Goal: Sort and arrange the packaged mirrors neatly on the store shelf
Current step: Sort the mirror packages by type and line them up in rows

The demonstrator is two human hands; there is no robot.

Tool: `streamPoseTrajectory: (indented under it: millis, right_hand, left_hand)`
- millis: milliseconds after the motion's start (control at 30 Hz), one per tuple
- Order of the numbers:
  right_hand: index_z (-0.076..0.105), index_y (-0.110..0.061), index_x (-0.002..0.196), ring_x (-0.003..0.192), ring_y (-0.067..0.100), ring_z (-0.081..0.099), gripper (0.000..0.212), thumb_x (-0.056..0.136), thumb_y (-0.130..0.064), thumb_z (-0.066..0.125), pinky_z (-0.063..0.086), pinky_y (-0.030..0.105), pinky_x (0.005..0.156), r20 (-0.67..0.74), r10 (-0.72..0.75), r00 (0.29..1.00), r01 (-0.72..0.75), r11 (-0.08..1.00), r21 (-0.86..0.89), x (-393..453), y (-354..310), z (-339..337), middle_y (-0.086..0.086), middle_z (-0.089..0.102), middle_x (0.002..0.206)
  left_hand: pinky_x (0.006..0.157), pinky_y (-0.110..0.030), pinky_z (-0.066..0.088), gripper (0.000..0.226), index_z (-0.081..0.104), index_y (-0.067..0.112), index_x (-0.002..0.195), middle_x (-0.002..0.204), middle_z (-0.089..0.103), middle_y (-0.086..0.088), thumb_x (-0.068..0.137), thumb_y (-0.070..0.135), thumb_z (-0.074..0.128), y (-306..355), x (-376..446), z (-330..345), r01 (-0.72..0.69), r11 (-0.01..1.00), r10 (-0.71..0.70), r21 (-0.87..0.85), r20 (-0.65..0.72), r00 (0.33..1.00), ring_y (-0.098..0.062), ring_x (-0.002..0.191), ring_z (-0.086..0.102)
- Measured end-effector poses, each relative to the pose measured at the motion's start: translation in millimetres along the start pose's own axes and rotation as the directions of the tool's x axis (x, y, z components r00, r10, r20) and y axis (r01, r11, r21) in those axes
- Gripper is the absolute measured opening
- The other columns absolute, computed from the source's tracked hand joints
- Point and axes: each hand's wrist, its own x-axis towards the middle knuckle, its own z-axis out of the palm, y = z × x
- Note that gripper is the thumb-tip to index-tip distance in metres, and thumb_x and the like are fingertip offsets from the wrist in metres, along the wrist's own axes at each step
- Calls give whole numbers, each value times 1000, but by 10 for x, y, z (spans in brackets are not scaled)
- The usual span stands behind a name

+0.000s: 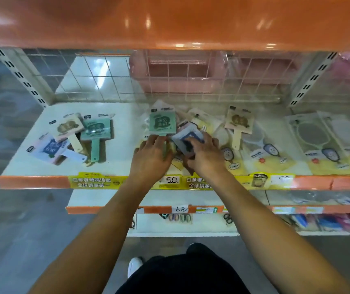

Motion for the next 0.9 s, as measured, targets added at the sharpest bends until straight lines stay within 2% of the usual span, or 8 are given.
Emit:
streamPoseTrajectory:
  millis: [167, 400, 633, 733, 900]
  right_hand:
    - [49, -29, 137, 125, 39, 34, 62, 78, -38, 67, 41, 45, 98, -49, 84, 995, -84, 996, 2, -59, -122, 66, 13, 34, 144]
    - [51, -19, 139, 130, 41, 33, 64, 80, -30, 72, 38, 45, 101, -112, 154, 982, -146, 986, 77, -146, -226, 94, 17, 33, 148]
    - [52, -21, 137, 129, 37, 34, 64, 80, -39, 73, 30, 38, 104, -77, 227, 971, -218, 970, 111, -10, -195, 73, 15, 37, 145]
    - [54, -22, 133, 130, 37, 36, 59, 79, -38, 71, 27, 34, 100, -149, 244, 958, -226, 966, 125, 90, -232, 9, 17, 40, 142]
    - [55, -28, 128, 122, 39, 42, 55, 76, -41, 68, 35, 41, 100, -215, 252, 943, -223, 963, 151, 258, -339, -46, 11, 40, 137]
  left_hand:
    - [88, -44, 46, 44, 53, 14, 129, 132, 52, -10, 92, 38, 51, -284, -7, -91, -98, 995, 99, -23, 41, 994, -36, 111, 55]
    - [88, -46, 47, 44, 51, 15, 130, 131, 51, -9, 91, 35, 53, -470, -52, -200, -167, 984, 172, -60, 91, 981, -36, 110, 54]
    - [86, -45, 49, 41, 53, 17, 128, 127, 53, -7, 91, 36, 54, -525, -23, -259, -143, 986, 147, -89, 36, 989, -33, 108, 56]
    - [83, -46, 50, 40, 54, 16, 125, 124, 55, -8, 90, 34, 56, -570, 10, -277, -115, 989, 116, -97, 5, 993, -34, 105, 57]
    - [78, -44, 51, 40, 57, 14, 123, 120, 57, -9, 89, 34, 53, -678, 32, -359, -75, 994, 70, -85, -68, 995, -35, 100, 60]
